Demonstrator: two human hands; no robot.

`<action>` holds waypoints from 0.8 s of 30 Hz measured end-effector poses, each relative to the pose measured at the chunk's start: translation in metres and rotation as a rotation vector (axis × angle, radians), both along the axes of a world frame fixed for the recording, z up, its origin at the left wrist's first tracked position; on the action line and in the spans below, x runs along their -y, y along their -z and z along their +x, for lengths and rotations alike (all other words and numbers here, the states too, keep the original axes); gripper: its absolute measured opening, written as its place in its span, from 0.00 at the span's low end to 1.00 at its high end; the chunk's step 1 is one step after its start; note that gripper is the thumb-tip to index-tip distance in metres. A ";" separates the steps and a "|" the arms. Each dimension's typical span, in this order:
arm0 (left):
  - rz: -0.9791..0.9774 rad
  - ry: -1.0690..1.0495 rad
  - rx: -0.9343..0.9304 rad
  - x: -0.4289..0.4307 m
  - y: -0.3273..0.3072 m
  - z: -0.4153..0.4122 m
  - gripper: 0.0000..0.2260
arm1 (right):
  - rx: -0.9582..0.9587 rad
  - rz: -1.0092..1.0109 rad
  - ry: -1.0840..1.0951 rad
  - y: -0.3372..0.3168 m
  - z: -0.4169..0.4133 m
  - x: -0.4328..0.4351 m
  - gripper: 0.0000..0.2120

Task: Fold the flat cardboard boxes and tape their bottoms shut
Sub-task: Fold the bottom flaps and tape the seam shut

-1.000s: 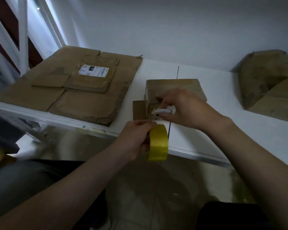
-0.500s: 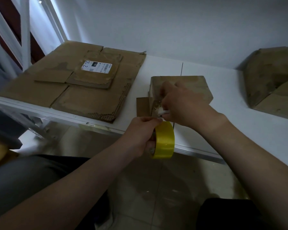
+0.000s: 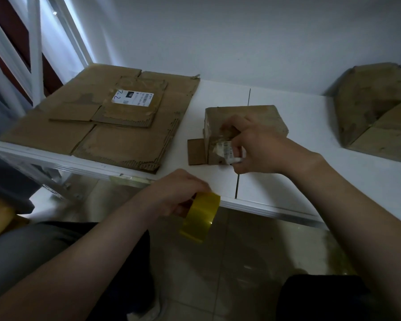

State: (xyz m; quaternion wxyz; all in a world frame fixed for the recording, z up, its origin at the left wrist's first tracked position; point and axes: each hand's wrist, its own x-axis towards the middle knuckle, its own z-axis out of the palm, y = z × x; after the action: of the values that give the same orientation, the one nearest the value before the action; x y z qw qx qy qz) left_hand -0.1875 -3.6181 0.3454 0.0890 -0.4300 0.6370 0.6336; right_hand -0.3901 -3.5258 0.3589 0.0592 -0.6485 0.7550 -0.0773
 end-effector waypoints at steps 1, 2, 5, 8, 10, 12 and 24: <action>-0.022 -0.010 -0.002 0.003 -0.003 0.001 0.04 | 0.040 -0.014 0.003 0.000 -0.002 -0.001 0.12; -0.053 -0.046 -0.009 0.009 -0.007 0.002 0.04 | 0.079 -0.031 0.003 0.000 -0.005 -0.001 0.11; -0.133 -0.225 -0.088 0.032 -0.020 0.001 0.09 | 0.158 -0.075 -0.007 0.002 -0.010 -0.003 0.10; -0.206 -0.304 -0.192 0.047 -0.031 -0.014 0.31 | 0.182 -0.126 -0.020 0.004 -0.013 -0.005 0.09; -0.292 -0.307 -0.225 0.055 -0.029 -0.033 0.44 | 0.209 -0.144 -0.023 0.006 -0.014 -0.008 0.09; -0.392 -0.280 -0.246 0.053 -0.031 -0.053 0.45 | 0.229 -0.156 -0.024 0.007 -0.015 -0.010 0.09; -0.482 -0.283 -0.228 0.058 -0.005 -0.109 0.34 | 0.376 -0.250 0.074 -0.012 -0.035 -0.044 0.07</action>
State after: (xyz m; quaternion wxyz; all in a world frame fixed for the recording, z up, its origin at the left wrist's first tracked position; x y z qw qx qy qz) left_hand -0.2962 -3.6760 0.3507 -0.1772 -0.4493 0.7086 0.5144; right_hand -0.4251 -3.4815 0.3704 0.1152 -0.5967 0.7384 -0.2922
